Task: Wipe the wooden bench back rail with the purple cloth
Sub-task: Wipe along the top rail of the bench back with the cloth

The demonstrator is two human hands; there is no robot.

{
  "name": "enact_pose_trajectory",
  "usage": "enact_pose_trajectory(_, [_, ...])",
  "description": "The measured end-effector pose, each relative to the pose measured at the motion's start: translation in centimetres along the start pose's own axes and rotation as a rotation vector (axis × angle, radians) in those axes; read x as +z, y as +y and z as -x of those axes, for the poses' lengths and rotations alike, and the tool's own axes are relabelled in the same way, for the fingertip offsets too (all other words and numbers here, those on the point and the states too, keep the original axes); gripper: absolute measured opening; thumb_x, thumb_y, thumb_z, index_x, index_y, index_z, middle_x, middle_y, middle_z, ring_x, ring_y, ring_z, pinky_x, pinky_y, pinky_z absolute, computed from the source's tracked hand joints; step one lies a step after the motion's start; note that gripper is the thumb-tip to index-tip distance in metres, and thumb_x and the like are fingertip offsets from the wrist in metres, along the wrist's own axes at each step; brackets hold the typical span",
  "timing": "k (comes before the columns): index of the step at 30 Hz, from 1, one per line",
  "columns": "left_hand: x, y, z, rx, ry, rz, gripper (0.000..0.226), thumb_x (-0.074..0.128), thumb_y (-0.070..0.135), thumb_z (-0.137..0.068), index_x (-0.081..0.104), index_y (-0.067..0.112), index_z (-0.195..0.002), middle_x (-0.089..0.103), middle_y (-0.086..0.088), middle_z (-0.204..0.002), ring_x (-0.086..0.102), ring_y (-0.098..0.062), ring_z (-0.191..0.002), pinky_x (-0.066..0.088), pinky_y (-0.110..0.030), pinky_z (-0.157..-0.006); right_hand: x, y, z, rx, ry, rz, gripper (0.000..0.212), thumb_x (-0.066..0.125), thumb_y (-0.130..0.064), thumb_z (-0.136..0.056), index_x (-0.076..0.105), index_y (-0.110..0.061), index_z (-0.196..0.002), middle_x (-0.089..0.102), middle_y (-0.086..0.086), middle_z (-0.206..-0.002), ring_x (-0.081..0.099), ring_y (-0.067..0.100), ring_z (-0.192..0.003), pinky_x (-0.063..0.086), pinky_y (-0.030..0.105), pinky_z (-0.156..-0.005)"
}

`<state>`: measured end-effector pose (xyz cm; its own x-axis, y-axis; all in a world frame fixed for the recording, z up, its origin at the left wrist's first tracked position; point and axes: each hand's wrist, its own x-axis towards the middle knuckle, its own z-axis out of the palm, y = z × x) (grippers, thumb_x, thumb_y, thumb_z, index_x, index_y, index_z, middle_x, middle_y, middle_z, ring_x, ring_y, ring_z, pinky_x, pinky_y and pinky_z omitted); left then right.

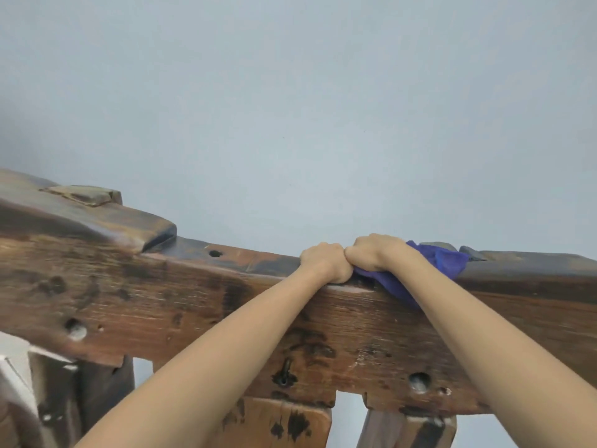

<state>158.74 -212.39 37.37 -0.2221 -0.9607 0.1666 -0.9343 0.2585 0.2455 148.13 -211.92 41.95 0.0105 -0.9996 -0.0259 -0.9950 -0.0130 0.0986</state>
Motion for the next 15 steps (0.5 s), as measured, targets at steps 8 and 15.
enact_pose_trajectory(8, [-2.1,-7.3,4.0,0.411,-0.134,0.019,0.050,0.018,0.037,-0.105,0.043,0.017,-0.144,0.046,-0.005,-0.150,0.039,-0.021,-0.138,0.027,-0.040,-0.116,2.9,-1.3,4.2,-0.162,0.196,0.227,0.069,0.012,-0.062,-0.098,0.057,-0.030,-0.141,0.053,-0.008,-0.152,0.028,0.018,-0.152,0.026,0.041,-0.116])
enact_pose_trajectory(15, [-6.0,-14.8,4.7,0.323,-0.276,-0.159,0.061,0.014,0.062,-0.099,0.021,0.038,-0.155,0.033,0.002,-0.158,0.026,-0.020,-0.146,0.014,-0.035,-0.118,3.9,-6.3,2.8,-0.202,0.150,-0.054,0.074,0.010,-0.072,-0.094,0.046,-0.030,-0.144,0.049,-0.004,-0.153,0.050,0.026,-0.134,0.037,0.045,-0.098])
